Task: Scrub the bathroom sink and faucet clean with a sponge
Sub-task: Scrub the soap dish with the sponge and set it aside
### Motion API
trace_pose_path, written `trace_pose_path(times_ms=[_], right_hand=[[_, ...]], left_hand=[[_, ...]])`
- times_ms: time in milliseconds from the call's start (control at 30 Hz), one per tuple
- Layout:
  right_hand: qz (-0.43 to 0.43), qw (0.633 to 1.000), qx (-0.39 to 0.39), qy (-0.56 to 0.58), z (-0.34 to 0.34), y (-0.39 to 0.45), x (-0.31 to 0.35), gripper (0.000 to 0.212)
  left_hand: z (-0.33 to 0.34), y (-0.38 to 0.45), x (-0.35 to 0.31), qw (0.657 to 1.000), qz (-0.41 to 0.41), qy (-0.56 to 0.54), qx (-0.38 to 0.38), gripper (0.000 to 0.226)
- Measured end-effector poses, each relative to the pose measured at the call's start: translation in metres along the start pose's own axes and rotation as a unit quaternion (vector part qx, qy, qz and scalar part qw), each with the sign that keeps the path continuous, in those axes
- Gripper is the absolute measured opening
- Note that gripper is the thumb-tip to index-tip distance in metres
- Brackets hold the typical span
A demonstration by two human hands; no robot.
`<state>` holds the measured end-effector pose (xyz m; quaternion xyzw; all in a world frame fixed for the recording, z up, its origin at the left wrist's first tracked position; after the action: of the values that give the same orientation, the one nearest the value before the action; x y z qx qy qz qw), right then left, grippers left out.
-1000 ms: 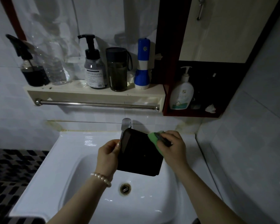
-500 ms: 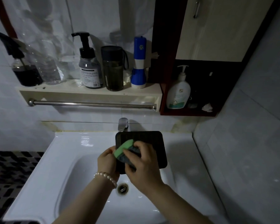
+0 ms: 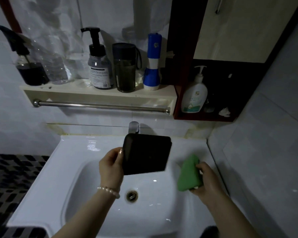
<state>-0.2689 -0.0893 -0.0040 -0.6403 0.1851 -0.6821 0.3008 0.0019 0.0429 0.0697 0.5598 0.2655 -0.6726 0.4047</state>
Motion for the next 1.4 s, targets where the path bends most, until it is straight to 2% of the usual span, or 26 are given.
trace_pose_path(times_ms=[33, 67, 133, 167, 233, 267, 367, 433, 500, 533, 567, 633, 667, 700, 733, 767, 833, 933, 1000, 1100, 1167, 1200, 1267, 1333, 1367, 1400], right_hand=[[0.029, 0.999, 0.019, 0.022, 0.005, -0.005, -0.007, 0.021], [0.054, 0.997, 0.042, 0.039, 0.012, -0.009, -0.013, 0.027], [0.093, 0.987, 0.108, 0.068, 0.028, -0.015, -0.021, 0.044], [0.102, 0.981, 0.146, 0.077, 0.037, -0.018, -0.023, 0.054], [0.098, 0.971, 0.206, 0.074, 0.054, -0.023, -0.023, 0.071], [0.083, 0.969, 0.223, 0.058, 0.061, -0.024, -0.023, 0.071], [0.012, 0.978, 0.204, 0.027, 0.065, -0.018, -0.017, 0.066], [-0.058, 0.983, 0.176, 0.015, 0.059, -0.013, -0.005, 0.057], [-0.13, 0.98, 0.152, -0.017, 0.052, -0.014, 0.013, 0.049], [-0.156, 0.976, 0.149, -0.033, 0.05, -0.015, 0.022, 0.045], [-0.176, 0.971, 0.155, -0.048, 0.05, -0.017, 0.03, 0.04], [-0.202, 0.959, 0.185, -0.073, 0.053, -0.022, 0.042, 0.032], [-0.212, 0.953, 0.2, -0.081, 0.054, -0.024, 0.047, 0.032], [-0.219, 0.947, 0.216, -0.089, 0.057, -0.025, 0.052, 0.033], [-0.228, 0.941, 0.233, -0.095, 0.06, -0.027, 0.056, 0.036], [-0.236, 0.933, 0.252, -0.1, 0.064, -0.03, 0.06, 0.039], [-0.246, 0.919, 0.293, -0.099, 0.073, -0.038, 0.066, 0.043], [-0.223, 0.913, 0.335, -0.073, 0.082, -0.042, 0.062, 0.05], [-0.169, 0.927, 0.329, -0.067, 0.083, -0.036, 0.047, 0.062], [-0.057, 0.963, 0.259, -0.047, 0.078, -0.02, 0.02, 0.07], [-0.021, 0.985, 0.169, 0.023, 0.062, -0.006, 0.015, 0.061], [-0.03, 0.99, 0.121, 0.065, 0.052, -0.002, 0.021, 0.05], [-0.108, 0.985, 0.067, 0.117, 0.04, -0.004, 0.048, 0.029], [-0.258, 0.965, 0.042, 0.018, 0.044, -0.026, 0.085, 0.019], [-0.354, 0.93, 0.036, -0.093, 0.055, -0.046, 0.101, 0.019], [-0.449, 0.864, 0.037, -0.225, 0.072, -0.067, 0.11, 0.026]], left_hand=[[0.006, -0.006, -0.016, 0.994, 0.085, 0.061, 0.024, 0.018], [0.016, -0.015, -0.033, 0.974, 0.186, 0.116, 0.059, 0.018], [0.041, -0.044, -0.053, 0.899, 0.365, 0.18, 0.161, 0.017], [0.051, -0.061, -0.055, 0.858, 0.427, 0.191, 0.214, 0.015], [0.063, -0.086, -0.05, 0.795, 0.488, 0.205, 0.295, 0.014], [0.065, -0.094, -0.045, 0.775, 0.502, 0.212, 0.319, 0.014], [0.065, -0.108, -0.035, 0.739, 0.528, 0.235, 0.345, 0.021], [0.061, -0.11, -0.033, 0.735, 0.534, 0.263, 0.325, 0.02], [0.052, -0.1, -0.033, 0.762, 0.499, 0.304, 0.28, 0.02], [0.045, -0.089, -0.033, 0.795, 0.454, 0.313, 0.253, 0.028], [0.036, -0.072, -0.033, 0.844, 0.385, 0.303, 0.22, 0.033], [0.018, -0.036, -0.023, 0.949, 0.169, 0.206, 0.17, 0.036], [0.016, -0.024, -0.007, 0.976, 0.021, 0.119, 0.182, 0.038], [0.02, -0.021, 0.013, 0.967, -0.129, 0.022, 0.219, 0.044], [0.028, -0.024, 0.025, 0.93, -0.248, -0.057, 0.264, 0.053], [0.033, -0.029, 0.031, 0.892, -0.315, -0.097, 0.309, 0.061], [0.041, -0.037, 0.035, 0.841, -0.355, -0.126, 0.389, 0.073], [0.046, -0.042, 0.036, 0.816, -0.351, -0.139, 0.438, 0.063], [0.047, -0.045, 0.034, 0.802, -0.352, -0.162, 0.455, 0.062], [0.043, -0.044, 0.035, 0.8, -0.365, -0.177, 0.442, 0.067], [0.037, -0.04, 0.041, 0.818, -0.36, -0.153, 0.421, 0.058], [0.034, -0.039, 0.045, 0.826, -0.361, -0.139, 0.411, 0.053], [0.03, -0.038, 0.052, 0.828, -0.368, -0.128, 0.403, 0.049], [0.028, -0.04, 0.056, 0.824, -0.381, -0.127, 0.401, 0.054], [0.027, -0.041, 0.057, 0.821, -0.385, -0.128, 0.401, 0.056], [0.028, -0.042, 0.058, 0.819, -0.388, -0.132, 0.402, 0.057]])
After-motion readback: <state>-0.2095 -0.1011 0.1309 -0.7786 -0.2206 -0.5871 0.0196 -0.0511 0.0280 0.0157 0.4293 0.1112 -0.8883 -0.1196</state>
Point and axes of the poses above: each hand's wrist, its own y-axis towards the middle knuckle, its own z-axis out of the palm, x = y × z, the point moved 9 cm from there along y, towards the middle knuckle, and after that the axes turned 12 degrees about -y, right-handed, at the moved point
